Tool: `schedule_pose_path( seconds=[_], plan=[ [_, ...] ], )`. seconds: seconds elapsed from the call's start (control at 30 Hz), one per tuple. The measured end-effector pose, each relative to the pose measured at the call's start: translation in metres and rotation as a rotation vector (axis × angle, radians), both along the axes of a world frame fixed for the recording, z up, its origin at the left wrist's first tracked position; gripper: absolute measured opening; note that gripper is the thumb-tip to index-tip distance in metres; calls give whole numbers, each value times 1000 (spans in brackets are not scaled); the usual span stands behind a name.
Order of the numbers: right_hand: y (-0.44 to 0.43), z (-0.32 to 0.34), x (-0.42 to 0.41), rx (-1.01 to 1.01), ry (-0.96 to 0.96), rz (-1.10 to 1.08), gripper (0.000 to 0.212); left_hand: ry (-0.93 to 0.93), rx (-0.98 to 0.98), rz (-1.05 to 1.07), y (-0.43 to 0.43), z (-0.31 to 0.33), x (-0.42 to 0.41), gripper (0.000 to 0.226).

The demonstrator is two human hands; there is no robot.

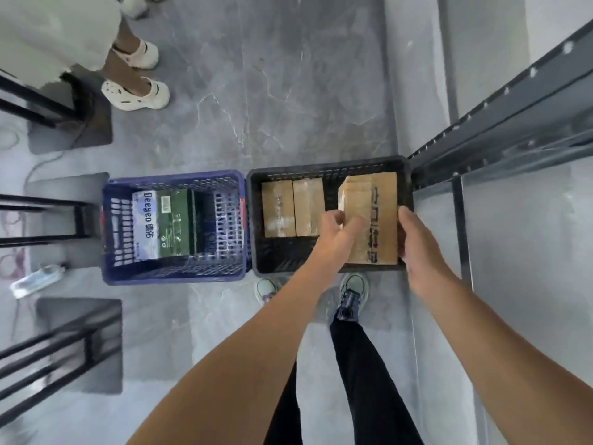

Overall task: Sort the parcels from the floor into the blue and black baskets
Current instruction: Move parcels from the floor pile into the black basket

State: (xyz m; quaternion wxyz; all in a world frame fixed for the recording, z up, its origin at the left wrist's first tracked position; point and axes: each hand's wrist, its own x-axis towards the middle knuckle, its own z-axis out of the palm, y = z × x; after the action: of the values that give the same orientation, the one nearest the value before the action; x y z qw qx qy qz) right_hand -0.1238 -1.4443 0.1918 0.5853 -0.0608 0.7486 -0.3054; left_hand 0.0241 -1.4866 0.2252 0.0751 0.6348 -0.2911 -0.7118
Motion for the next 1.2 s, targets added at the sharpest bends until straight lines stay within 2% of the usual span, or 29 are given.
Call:
schedule_pose_path(
  seconds=[0.13, 0.37, 0.53, 0.7, 0.97, 1.07, 1.2],
  plan=[
    [-22, -78, -8, 47, -2, -4, 34, -9, 76, 29, -23, -84, -8, 45],
    [-42, -217, -15, 78, -1, 39, 40, -68, 115, -81, -51, -222, -4, 45],
    [-60, -275, -8, 76, -44, 70, 34, -145, 101, -167, -69, -280, 0, 76],
    [-82, -314, -6, 78, -34, 106, 40, -195, 84, -152, -87, -315, -10, 83],
    [-92, -348, 2, 82, -76, 101, 34, -235, -6, -260, -79, -337, -11, 81],
    [-88, -357, 3, 84, -99, 92, 33, -250, -22, -273, -72, -343, -10, 90],
    [-86, -365, 4, 64, -105, 58, 40, -282, -132, -278, -68, -348, -11, 85]
  ],
)
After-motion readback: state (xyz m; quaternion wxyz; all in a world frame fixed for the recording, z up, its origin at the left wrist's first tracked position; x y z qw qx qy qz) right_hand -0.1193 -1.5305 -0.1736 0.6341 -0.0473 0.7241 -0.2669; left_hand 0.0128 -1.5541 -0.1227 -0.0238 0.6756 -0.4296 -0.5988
